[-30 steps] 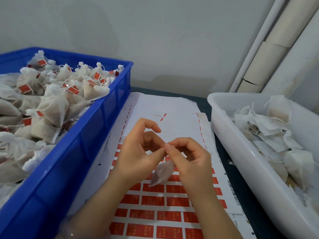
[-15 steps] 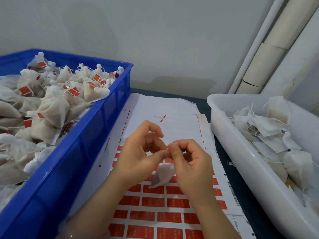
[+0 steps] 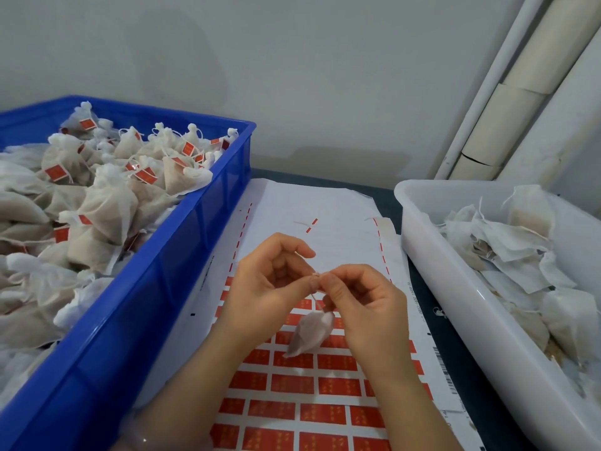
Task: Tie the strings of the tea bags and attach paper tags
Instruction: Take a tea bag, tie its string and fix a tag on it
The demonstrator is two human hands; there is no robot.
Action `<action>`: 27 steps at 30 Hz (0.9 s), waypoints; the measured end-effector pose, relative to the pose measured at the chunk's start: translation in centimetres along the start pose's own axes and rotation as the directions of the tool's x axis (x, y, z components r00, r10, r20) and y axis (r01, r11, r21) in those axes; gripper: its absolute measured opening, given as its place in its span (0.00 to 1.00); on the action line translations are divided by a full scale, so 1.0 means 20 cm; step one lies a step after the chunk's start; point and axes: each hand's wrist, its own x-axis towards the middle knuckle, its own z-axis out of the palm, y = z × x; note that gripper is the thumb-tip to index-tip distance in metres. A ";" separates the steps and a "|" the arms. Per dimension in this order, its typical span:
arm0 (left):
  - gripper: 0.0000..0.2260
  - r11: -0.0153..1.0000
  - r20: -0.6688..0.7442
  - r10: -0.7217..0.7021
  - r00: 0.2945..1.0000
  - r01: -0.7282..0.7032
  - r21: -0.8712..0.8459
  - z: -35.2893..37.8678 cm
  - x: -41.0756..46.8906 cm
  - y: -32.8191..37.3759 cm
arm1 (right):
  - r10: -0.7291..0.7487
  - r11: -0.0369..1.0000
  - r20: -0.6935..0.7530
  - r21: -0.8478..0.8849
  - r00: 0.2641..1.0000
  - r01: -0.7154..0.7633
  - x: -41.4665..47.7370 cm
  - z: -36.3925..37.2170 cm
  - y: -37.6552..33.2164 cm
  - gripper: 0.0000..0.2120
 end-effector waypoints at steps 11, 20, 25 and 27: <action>0.14 0.994 -0.062 -0.022 0.998 0.015 -0.109 -0.01 0.00 -0.01 | 0.122 0.992 0.238 -0.014 0.964 -0.122 -0.01 -0.01 0.05 0.16; 0.13 0.967 -0.261 -0.204 0.943 0.153 -0.203 -0.03 0.03 -0.06 | 0.137 0.932 0.315 -0.363 0.939 -0.014 -0.01 -0.01 0.12 0.02; 0.05 0.946 -0.323 -0.300 0.898 0.236 -0.223 -0.05 0.04 -0.08 | 0.007 0.935 0.183 -0.349 0.983 0.058 0.02 0.05 -0.01 0.10; 0.05 0.931 -0.344 -0.343 0.874 0.267 -0.250 -0.06 0.05 -0.08 | -0.036 0.954 0.182 -0.288 0.983 0.088 0.08 0.10 -0.10 0.07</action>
